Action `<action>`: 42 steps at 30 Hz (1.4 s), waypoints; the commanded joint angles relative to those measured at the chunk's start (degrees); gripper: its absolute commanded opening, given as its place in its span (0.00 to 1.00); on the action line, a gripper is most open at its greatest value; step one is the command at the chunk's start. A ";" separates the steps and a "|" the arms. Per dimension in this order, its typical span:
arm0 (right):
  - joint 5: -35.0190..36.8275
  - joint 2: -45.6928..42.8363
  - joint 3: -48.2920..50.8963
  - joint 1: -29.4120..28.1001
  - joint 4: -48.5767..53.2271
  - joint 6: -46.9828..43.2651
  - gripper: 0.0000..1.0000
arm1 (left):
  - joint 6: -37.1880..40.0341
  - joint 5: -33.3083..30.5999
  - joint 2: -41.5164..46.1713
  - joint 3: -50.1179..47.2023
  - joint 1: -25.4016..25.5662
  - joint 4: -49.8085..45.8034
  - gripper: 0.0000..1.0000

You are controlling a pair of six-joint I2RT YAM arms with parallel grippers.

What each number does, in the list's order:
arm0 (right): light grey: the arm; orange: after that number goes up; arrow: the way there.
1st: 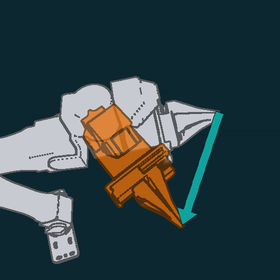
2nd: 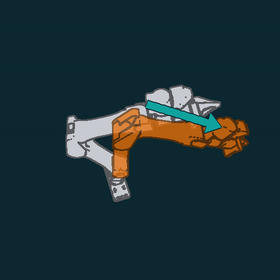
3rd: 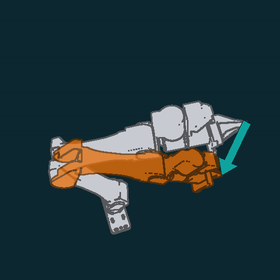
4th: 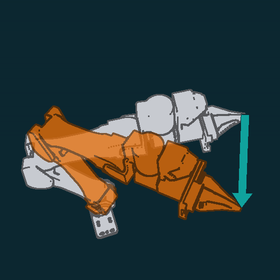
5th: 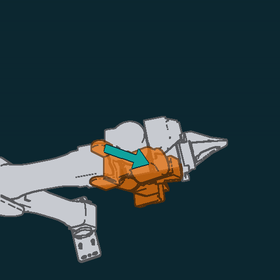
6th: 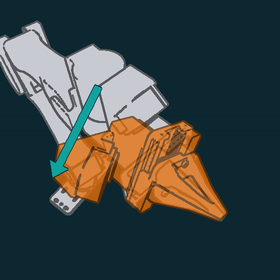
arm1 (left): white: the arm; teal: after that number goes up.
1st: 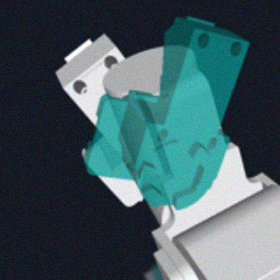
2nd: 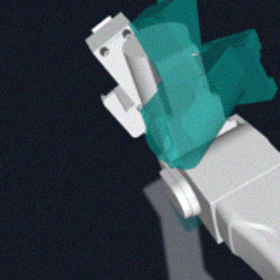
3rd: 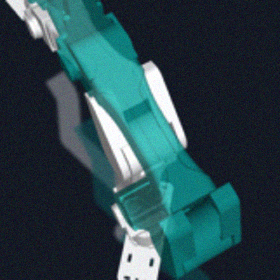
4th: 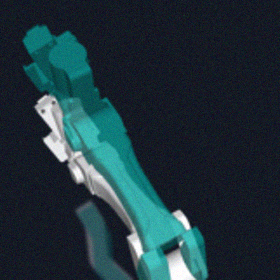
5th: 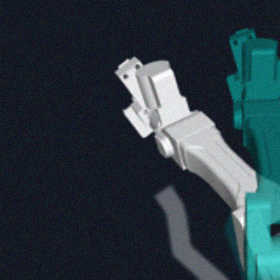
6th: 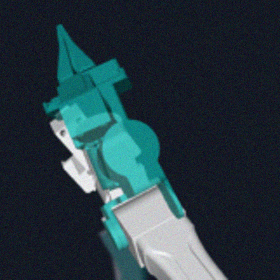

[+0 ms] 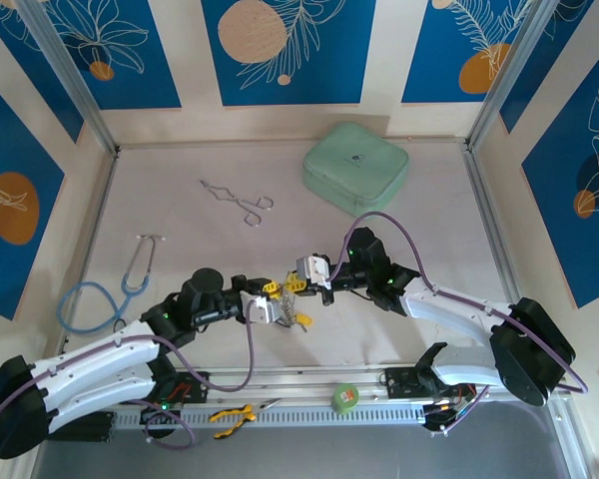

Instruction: Put the keys on the keyring

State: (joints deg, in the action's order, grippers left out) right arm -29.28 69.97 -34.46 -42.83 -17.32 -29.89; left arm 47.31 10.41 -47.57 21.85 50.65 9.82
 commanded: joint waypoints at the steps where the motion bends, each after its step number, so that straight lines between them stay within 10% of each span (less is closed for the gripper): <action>1: 0.27 -0.01 -0.17 0.36 -2.72 0.55 0.00 | 0.46 2.04 2.27 -0.67 0.79 -1.17 0.24; 8: 0.68 -0.10 -0.50 0.64 1.05 -2.28 0.00 | -6.20 -2.60 8.77 1.80 -0.93 -9.85 0.37; 19: 1.33 0.12 -1.98 -0.59 4.13 -4.97 0.00 | -24.17 11.36 -1.35 16.20 -6.89 -20.46 0.31; 42: 0.84 -0.28 -2.52 -1.22 3.70 -4.13 0.00 | -21.98 14.83 -7.50 17.27 -7.01 -21.49 0.21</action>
State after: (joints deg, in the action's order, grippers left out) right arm -27.42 69.97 -34.65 -43.55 -13.63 -34.02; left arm 24.49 24.18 -54.52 38.94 43.99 -11.81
